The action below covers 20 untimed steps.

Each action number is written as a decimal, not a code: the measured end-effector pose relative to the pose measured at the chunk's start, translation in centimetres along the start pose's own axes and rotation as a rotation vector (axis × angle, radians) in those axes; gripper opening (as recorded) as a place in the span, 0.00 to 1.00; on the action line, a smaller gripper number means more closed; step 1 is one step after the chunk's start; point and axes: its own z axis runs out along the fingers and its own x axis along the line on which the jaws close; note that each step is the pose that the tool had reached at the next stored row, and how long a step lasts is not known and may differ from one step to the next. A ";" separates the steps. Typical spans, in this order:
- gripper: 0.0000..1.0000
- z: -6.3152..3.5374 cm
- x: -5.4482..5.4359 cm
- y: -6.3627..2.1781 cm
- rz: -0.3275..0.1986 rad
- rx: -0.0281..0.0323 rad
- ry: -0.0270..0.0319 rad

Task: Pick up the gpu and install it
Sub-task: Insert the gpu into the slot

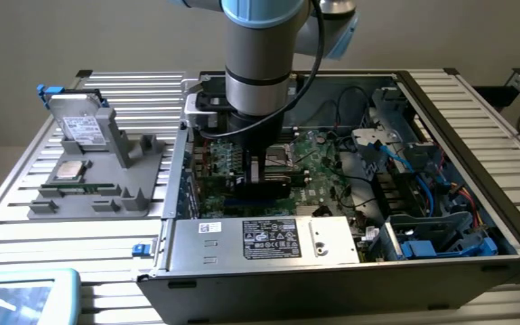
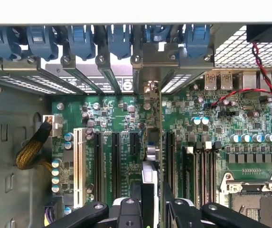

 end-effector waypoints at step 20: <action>0.27 0.27 -0.4 0.06 0.000 0.0002 0.0054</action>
